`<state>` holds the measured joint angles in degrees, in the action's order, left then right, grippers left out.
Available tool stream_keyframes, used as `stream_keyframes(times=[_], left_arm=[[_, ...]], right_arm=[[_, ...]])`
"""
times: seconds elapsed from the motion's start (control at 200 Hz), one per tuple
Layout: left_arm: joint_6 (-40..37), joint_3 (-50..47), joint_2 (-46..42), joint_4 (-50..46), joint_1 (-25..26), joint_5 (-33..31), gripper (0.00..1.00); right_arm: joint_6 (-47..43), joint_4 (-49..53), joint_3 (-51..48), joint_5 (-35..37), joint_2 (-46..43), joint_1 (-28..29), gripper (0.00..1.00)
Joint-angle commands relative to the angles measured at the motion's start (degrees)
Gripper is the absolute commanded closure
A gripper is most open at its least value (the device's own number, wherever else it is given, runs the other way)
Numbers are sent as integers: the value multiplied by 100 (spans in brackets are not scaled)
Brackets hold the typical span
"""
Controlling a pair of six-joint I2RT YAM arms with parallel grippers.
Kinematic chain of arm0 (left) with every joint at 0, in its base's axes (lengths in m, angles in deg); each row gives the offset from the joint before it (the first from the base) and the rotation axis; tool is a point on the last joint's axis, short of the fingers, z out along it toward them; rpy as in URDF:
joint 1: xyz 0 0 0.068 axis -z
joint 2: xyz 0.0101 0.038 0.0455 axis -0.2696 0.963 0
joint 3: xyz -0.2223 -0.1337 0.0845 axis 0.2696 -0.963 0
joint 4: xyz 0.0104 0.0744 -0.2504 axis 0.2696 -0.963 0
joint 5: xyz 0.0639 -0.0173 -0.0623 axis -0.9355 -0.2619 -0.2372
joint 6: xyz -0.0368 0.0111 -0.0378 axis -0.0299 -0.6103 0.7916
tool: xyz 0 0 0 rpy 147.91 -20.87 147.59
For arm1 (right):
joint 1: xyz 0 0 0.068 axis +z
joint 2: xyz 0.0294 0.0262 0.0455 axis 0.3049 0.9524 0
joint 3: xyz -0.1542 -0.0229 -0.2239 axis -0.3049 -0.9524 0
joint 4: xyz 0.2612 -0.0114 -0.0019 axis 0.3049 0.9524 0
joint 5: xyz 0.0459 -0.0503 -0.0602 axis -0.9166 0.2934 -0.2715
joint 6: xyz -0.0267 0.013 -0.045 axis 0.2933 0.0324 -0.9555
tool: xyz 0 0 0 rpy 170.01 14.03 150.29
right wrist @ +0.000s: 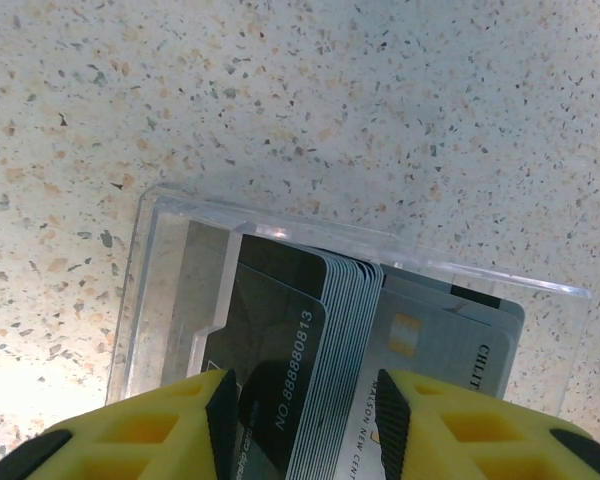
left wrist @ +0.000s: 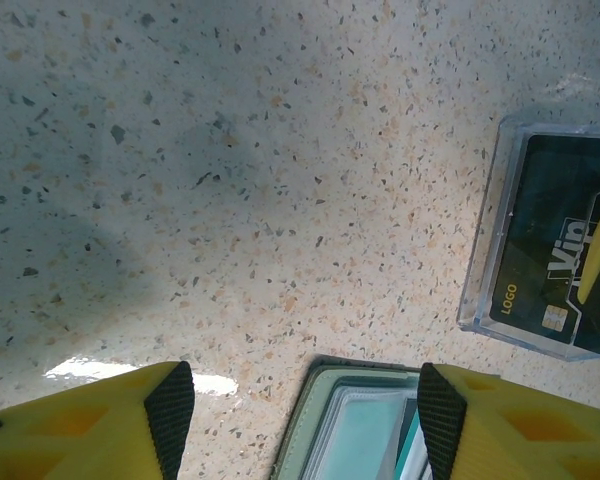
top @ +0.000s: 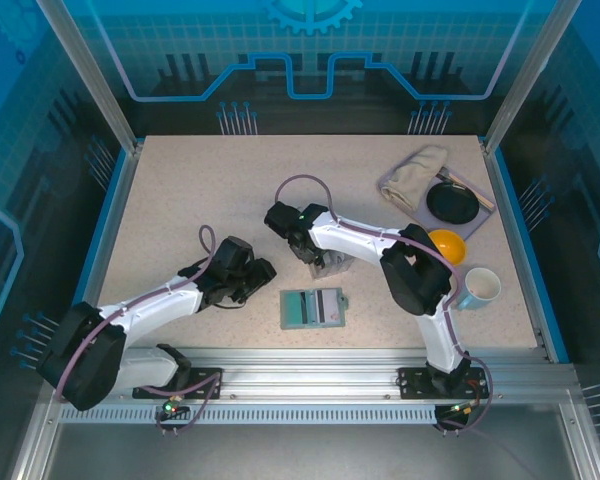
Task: Put the credit cards into the card holder
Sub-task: Pick up the credit card from the storage box.
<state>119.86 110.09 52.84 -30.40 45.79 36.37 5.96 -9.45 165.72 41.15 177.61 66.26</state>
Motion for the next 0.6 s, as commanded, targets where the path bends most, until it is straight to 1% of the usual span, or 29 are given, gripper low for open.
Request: stream_keyframes(times=[0.0, 0.19, 0.26, 0.385, 0.535, 0.595], left_arm=[[-26, -19, -114, -13, -47, 29, 36], [-26, -19, -120, -26, -45, 37, 36], [-24, -28, -128, -25, -45, 40, 36], [-26, -28, -126, -24, -45, 50, 36], [-26, -45, -127, -28, -47, 46, 36], [-14, -46, -128, -26, -45, 46, 36]], right_arm=[[-23, 204, 24, 197, -274, 79, 58], [-7, 187, -38, 204, -342, 78, 61], [-7, 191, -64, 193, -342, 66, 66], [-14, 169, -107, 129, -331, 54, 69], [19, 135, -116, -216, -269, 5, 68], [34, 147, -86, -323, -211, -26, 65]])
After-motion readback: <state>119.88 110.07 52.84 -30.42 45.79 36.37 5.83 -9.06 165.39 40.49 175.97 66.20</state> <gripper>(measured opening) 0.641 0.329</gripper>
